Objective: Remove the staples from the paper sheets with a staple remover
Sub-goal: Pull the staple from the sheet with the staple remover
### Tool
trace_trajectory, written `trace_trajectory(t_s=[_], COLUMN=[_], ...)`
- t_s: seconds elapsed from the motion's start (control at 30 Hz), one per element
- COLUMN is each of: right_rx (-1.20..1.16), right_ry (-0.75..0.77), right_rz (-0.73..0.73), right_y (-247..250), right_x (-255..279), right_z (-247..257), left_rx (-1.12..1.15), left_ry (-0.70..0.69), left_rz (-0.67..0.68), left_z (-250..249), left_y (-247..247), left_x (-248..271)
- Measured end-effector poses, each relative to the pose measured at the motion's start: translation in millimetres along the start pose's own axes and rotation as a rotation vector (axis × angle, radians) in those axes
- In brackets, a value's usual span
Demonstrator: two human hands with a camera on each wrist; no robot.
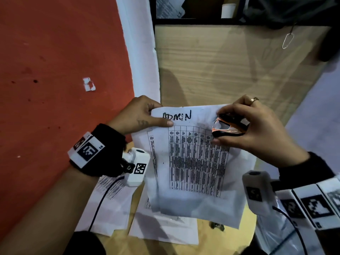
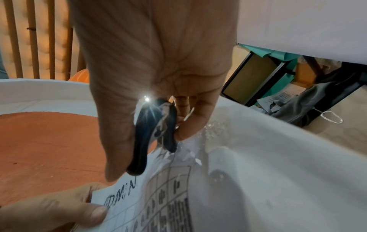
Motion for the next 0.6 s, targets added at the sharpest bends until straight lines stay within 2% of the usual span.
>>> trace_trajectory(t_s=[0.2, 0.33, 0.37, 0.53, 0.6], right_rx=[0.000, -0.045, -0.040, 0.071, 0.080], right_ry=[-0.016, 0.061, 0.083, 0.129, 0.118], right_rz=[-0.049, -0.355, -0.379, -0.264, -0.268], right_y=[0.1, -8.9, -18.3, -59.4, -62.0], right_x=[-0.2, 9.1, 11.6, 7.2, 4.2], right_z=[-11.3, 5.8, 14.6, 30.5, 31.5], left_rx=[0.045, 0.053, 0.053, 0.058, 0.086], left_ry=[0.012, -0.045, -0.045, -0.051, -0.054], left_rz=[0.066, 0.060, 0.045, -0.068, -0.057], left_z=[-0.9, -9.9, -12.3, -20.3, -21.9], left_y=[1.1, -8.5, -10.9, -20.9, -23.4], left_x=[3.5, 2.5, 1.0, -3.7, -2.0])
Point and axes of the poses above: each hand's wrist, its own x-axis away from the middle knuckle, its own y-axis out of the back of the hand, z = x × y, the point moved 2 cm from there along -x, towards the middle knuckle, and after that the axes turned 11 degrees about -y, right-handed, at the moved point
